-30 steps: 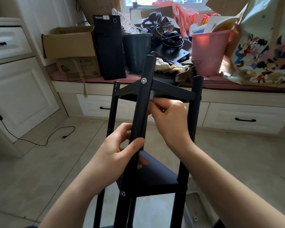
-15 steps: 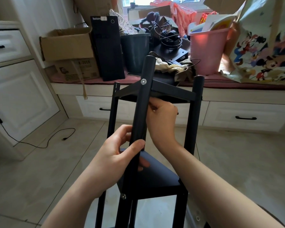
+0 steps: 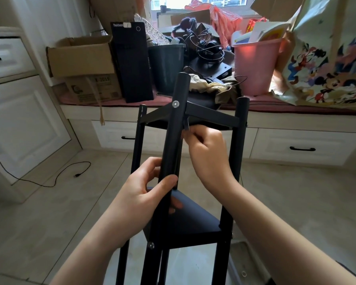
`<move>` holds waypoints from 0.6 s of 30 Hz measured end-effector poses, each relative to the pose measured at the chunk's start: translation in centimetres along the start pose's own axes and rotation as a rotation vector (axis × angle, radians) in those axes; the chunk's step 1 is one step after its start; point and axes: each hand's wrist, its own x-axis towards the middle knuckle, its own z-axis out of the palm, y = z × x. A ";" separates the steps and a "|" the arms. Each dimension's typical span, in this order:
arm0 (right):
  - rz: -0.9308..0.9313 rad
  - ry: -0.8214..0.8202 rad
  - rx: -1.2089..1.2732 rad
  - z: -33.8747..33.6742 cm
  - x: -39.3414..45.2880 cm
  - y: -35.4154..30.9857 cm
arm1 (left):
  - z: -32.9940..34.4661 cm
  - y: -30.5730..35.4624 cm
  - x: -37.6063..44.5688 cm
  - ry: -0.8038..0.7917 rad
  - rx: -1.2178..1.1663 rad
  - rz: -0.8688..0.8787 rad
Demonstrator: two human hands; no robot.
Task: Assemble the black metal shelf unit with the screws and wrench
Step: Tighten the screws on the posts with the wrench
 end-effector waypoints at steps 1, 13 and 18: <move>0.004 -0.010 -0.003 -0.2 -0.1 -0.1 | 0.0 0.0 0.0 0.002 -0.003 -0.001; -0.022 -0.030 -0.085 -2.0 -0.4 -0.1 | 0.0 -0.1 0.2 0.018 -0.006 -0.006; -0.032 -0.041 -0.059 -2.1 -0.4 -0.5 | 0.0 -0.1 0.3 0.011 -0.004 -0.008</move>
